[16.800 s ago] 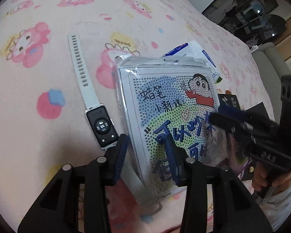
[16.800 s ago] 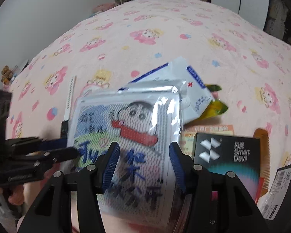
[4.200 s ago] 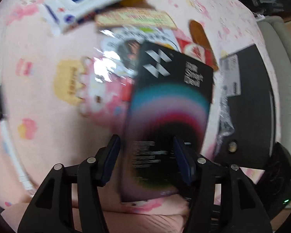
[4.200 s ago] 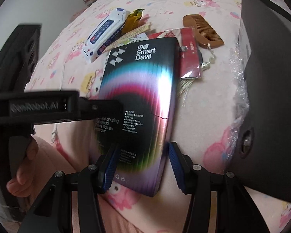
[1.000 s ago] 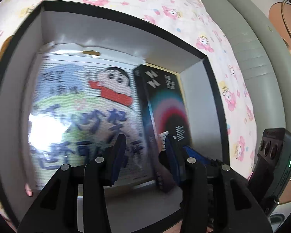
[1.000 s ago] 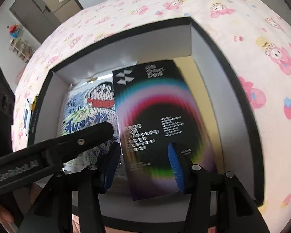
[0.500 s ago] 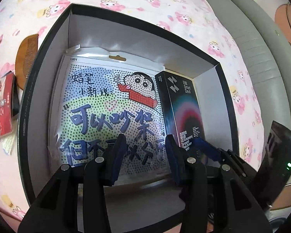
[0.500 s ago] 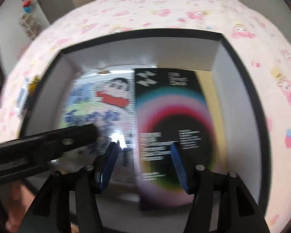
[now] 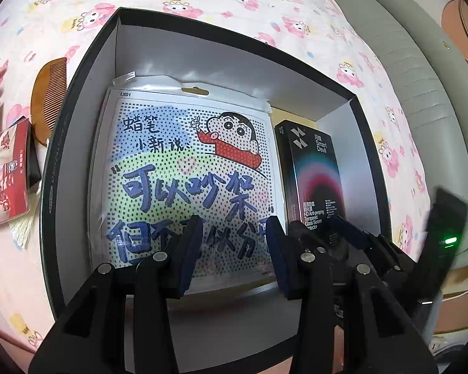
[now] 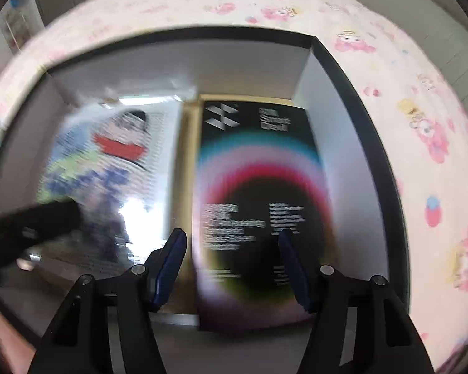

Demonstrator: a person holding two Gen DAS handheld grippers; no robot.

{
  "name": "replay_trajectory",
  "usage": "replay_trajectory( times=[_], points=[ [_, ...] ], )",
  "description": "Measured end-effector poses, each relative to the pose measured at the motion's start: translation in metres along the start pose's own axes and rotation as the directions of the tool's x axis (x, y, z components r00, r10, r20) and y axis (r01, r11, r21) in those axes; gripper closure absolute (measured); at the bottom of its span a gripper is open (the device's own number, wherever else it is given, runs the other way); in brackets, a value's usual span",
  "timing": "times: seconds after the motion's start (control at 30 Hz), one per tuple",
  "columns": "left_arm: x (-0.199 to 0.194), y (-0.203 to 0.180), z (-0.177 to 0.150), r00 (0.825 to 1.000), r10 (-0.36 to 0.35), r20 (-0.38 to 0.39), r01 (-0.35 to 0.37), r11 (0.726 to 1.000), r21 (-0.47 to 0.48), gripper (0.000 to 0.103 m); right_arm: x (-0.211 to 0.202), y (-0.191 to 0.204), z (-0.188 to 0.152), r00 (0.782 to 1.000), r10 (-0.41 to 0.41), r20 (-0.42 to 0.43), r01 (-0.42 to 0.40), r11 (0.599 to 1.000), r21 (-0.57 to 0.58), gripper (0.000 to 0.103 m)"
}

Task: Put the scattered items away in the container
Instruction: 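Open the right gripper and move the right tool back toward the scattered items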

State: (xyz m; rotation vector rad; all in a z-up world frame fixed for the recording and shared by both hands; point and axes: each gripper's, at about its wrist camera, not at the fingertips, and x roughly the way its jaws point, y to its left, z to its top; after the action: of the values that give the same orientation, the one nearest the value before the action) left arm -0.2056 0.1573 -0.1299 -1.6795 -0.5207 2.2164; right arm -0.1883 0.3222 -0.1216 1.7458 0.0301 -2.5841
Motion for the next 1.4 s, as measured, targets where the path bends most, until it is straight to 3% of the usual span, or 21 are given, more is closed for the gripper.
replay_trajectory(
  times=[0.13, 0.27, 0.43, 0.6, 0.7, 0.83, 1.0, 1.23, 1.37, 1.4],
  points=[
    [-0.003, -0.002, -0.002, 1.000, -0.020, 0.010, 0.019, 0.999, 0.028, 0.061, -0.009, -0.005, 0.000, 0.997, 0.067, 0.025, -0.068, 0.997, 0.030, 0.045],
    [-0.010, -0.007, -0.005, 0.999, -0.002, 0.045, -0.001, 0.998, 0.066, 0.061, -0.014, -0.009, -0.002, 0.997, 0.070, 0.014, -0.071, 0.996, 0.055, 0.045],
    [-0.034, -0.011, -0.017, 0.993, -0.014, 0.117, -0.001, 0.992, 0.127, 0.059, -0.053, 0.000, -0.014, 0.991, 0.056, 0.119, -0.063, 0.997, 0.053, 0.045],
    [-0.075, -0.015, -0.036, 0.982, 0.019, 0.190, -0.059, 0.976, 0.207, 0.058, -0.080, 0.019, -0.021, 0.975, 0.055, 0.214, -0.061, 0.998, 0.019, 0.045],
    [-0.099, -0.016, -0.053, 0.972, 0.052, 0.231, -0.113, 0.958, 0.262, 0.057, -0.098, 0.033, -0.035, 0.960, 0.109, 0.257, -0.114, 0.993, 0.004, 0.045],
    [-0.125, -0.005, -0.077, 0.967, 0.050, 0.248, -0.125, 0.947, 0.295, 0.057, -0.113, 0.061, -0.055, 0.942, 0.148, 0.302, -0.143, 0.989, -0.036, 0.045],
    [-0.153, 0.023, -0.100, 0.968, 0.036, 0.247, -0.104, 0.957, 0.269, 0.057, -0.123, 0.096, -0.075, 0.925, 0.209, 0.316, -0.191, 0.978, -0.089, 0.045],
    [-0.190, 0.078, -0.118, 0.953, 0.034, 0.301, -0.093, 0.978, 0.185, 0.058, -0.126, 0.160, -0.084, 0.913, 0.298, 0.278, -0.252, 0.949, -0.189, 0.045],
    [-0.202, 0.114, -0.123, 0.949, 0.039, 0.314, -0.071, 0.993, 0.091, 0.057, -0.107, 0.189, -0.078, 0.864, 0.474, 0.169, -0.433, 0.872, -0.229, 0.046],
    [-0.203, 0.122, -0.124, 0.946, 0.053, 0.320, -0.081, 0.994, 0.075, 0.057, -0.103, 0.198, -0.076, 0.863, 0.480, 0.155, -0.438, 0.866, -0.239, 0.047]
  ],
)
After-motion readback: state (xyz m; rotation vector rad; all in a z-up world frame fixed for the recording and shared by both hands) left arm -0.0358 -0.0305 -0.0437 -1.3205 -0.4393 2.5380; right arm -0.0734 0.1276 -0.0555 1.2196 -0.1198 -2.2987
